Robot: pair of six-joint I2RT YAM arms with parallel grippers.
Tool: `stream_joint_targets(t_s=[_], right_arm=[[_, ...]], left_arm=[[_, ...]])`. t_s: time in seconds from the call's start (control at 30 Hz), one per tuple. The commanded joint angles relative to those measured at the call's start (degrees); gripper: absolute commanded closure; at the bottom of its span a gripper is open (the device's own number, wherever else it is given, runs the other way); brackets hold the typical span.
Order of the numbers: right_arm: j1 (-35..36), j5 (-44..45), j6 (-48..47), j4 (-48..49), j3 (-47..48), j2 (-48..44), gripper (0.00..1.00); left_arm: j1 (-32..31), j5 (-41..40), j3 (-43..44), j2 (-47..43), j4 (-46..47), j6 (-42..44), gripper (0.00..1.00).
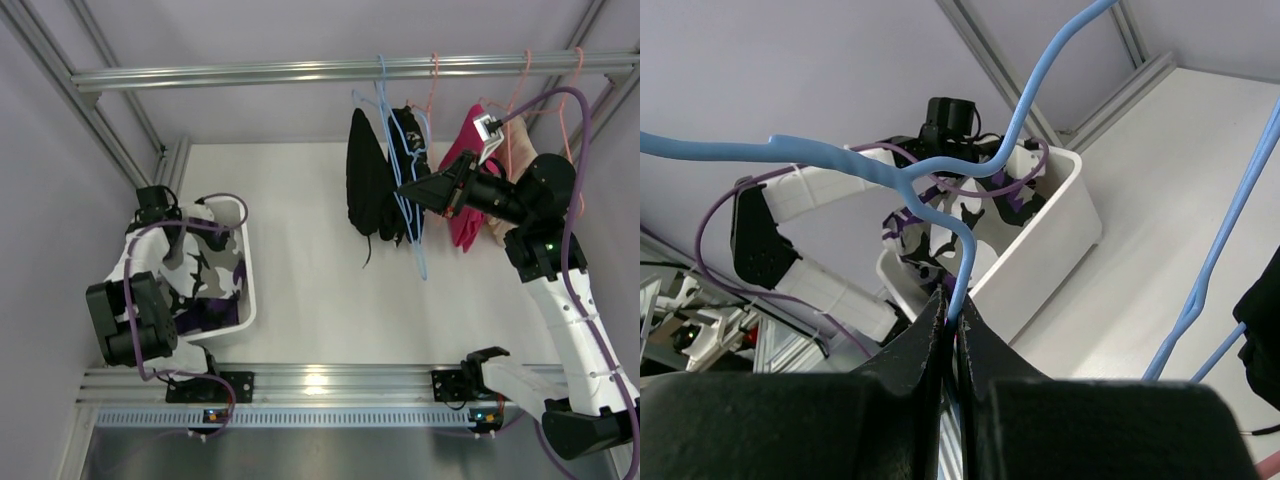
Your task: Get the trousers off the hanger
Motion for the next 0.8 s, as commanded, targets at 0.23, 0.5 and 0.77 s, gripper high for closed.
stream_joint_targets(t_s=[0.23, 0.5, 0.77], right_arm=[[-0.14, -0.04, 0.04, 3.12, 2.76, -0.18, 1.0], [-0.14, -0.39, -0.4, 2.07, 3.82, -0.79, 1.0], [0.56, 0.31, -1.28, 1.28, 4.08, -0.79, 1.0]], left_arm=[[2.27, 12.11, 5.05, -4.32, 5.34, 9.42, 1.0], [3.23, 16.31, 15.84, -9.23, -14.7, 0.73, 0.01], [4.03, 27.4, 27.27, -21.98, -27.29, -12.28, 0.01]])
